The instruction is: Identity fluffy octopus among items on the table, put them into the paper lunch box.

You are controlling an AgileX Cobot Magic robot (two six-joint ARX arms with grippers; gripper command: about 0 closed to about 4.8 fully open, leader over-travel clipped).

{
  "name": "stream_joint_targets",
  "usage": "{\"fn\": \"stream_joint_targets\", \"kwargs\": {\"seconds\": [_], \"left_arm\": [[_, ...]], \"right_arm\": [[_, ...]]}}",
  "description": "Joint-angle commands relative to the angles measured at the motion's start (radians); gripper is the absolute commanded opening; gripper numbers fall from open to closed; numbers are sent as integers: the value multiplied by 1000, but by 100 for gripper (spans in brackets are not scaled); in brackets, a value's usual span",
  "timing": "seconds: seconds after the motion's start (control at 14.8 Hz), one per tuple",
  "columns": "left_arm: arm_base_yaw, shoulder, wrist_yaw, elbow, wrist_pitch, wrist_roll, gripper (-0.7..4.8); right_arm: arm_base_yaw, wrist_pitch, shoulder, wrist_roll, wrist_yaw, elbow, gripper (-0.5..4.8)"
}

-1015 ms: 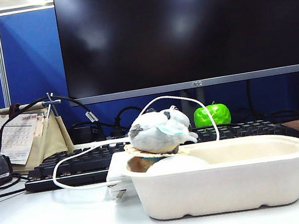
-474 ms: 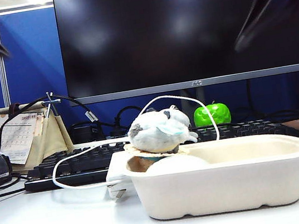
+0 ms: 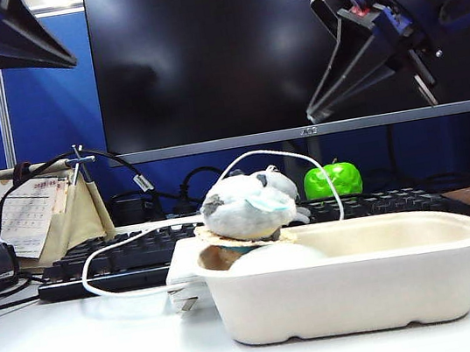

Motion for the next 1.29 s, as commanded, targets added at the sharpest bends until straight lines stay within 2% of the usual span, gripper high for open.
{"fn": "stream_joint_targets", "kwargs": {"seconds": [0.07, 0.27, 0.34, 0.41, 0.47, 0.54, 0.74, 0.88, 1.02, 1.15, 1.29], "left_arm": [[-8, 0, 8, 7, -32, 3, -2], [-15, 0, 9, 7, -66, 3, -2], [-23, 0, 13, 7, -67, -14, -2], [-43, 0, 18, 7, -65, -33, -2], [-69, 0, 27, 7, -64, -33, -2], [-99, 3, 24, 7, -56, -32, -2], [-158, 6, 23, 7, -28, -30, -2], [-171, 6, 23, 7, -28, -30, -2], [-171, 6, 24, 7, -29, -31, -2], [-171, 6, 26, 7, -29, -32, -2], [-171, 6, 26, 7, -29, -32, -2]], "right_arm": [[4, 72, -4, 1, -27, 6, -6], [4, 175, -2, 1, -11, 6, 2], [4, 208, 0, 1, -11, 6, 59], [4, 239, 5, 2, -6, 6, 165], [5, 268, 25, 29, 42, 6, 239], [19, 285, 54, 29, 80, 6, 257], [50, 340, 156, 30, 97, 8, 328], [68, 387, 209, 32, 104, 9, 404], [71, 429, 246, 50, 124, 11, 434], [72, 455, 273, 50, 168, 17, 440], [76, 442, 312, 64, 198, 63, 479]]}}
